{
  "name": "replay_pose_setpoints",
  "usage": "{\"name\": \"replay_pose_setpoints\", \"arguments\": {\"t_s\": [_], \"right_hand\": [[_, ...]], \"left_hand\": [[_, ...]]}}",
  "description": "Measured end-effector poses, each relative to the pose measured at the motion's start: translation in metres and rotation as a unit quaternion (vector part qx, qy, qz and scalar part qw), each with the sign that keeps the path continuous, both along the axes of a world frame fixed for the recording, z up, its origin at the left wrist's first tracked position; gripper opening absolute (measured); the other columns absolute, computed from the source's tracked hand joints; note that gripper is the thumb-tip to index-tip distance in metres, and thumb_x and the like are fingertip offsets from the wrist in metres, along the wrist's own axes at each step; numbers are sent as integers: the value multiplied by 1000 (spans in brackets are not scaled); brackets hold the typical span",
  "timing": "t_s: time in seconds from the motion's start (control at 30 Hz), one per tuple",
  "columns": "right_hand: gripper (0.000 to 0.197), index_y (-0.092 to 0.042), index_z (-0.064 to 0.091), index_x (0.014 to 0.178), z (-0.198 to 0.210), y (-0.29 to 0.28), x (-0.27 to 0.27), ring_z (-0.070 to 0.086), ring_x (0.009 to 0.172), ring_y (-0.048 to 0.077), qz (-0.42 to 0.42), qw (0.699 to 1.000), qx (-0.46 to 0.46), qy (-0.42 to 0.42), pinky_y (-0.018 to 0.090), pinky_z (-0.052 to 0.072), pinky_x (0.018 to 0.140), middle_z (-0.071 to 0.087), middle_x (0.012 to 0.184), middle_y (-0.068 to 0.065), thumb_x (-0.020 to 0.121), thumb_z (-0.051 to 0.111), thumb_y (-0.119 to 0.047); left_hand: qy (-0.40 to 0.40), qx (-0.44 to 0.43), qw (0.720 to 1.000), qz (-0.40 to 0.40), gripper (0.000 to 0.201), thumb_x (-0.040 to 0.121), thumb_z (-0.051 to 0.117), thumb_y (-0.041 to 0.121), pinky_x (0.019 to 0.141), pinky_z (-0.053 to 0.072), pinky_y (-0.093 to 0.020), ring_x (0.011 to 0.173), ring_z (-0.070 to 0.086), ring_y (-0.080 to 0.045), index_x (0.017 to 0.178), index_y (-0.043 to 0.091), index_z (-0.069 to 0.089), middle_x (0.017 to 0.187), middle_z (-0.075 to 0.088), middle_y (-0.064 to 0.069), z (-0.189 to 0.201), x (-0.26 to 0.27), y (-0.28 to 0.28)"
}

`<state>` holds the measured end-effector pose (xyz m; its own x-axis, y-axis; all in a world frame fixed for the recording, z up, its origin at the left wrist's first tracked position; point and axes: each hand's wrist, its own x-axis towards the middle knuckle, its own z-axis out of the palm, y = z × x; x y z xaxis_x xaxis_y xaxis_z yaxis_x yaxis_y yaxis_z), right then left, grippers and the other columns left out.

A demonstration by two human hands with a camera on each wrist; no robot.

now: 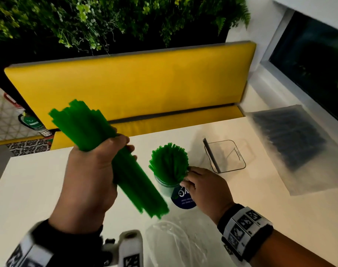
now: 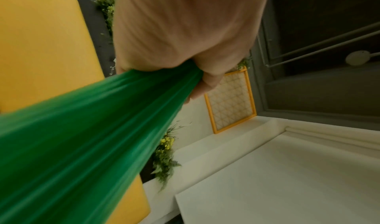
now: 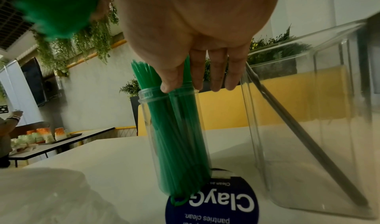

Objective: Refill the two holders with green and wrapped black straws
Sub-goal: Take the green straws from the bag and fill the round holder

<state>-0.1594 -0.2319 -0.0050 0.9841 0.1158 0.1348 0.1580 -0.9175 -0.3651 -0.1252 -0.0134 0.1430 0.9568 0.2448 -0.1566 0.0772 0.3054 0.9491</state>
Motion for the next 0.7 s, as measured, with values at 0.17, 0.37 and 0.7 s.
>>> {"name": "replay_pose_setpoints", "arguments": {"t_s": [0.17, 0.37, 0.7], "right_hand": [[7, -30, 72, 91, 4, 3, -2, 68, 84, 8, -4, 1000, -9, -6, 16, 46, 69, 72, 97, -16, 86, 70, -34], [5, -27, 72, 86, 3, 1, -1, 67, 74, 13, -14, 999, -42, -13, 17, 42, 58, 71, 86, -12, 81, 70, -27], [14, -28, 70, 83, 2, 0, 1, 62, 74, 10, 8, 1000, -10, -14, 19, 42, 60, 68, 83, -11, 87, 65, -40]], "left_hand": [[120, -10, 992, -27, 14, 84, 67, -2, 63, 56, -38, 68, 66, -27, 91, 10, 64, 72, 64, -9, -41, 13, -30], [132, -73, 986, 66, 8, 86, 65, 5, 65, 56, -36, 69, 68, -22, 88, 11, 61, 76, 63, -8, -62, 65, -38], [43, -66, 986, 150, 10, 86, 65, 5, 68, 61, -38, 61, 66, -16, 87, 13, 60, 66, 64, -1, -65, 61, -43]]}}
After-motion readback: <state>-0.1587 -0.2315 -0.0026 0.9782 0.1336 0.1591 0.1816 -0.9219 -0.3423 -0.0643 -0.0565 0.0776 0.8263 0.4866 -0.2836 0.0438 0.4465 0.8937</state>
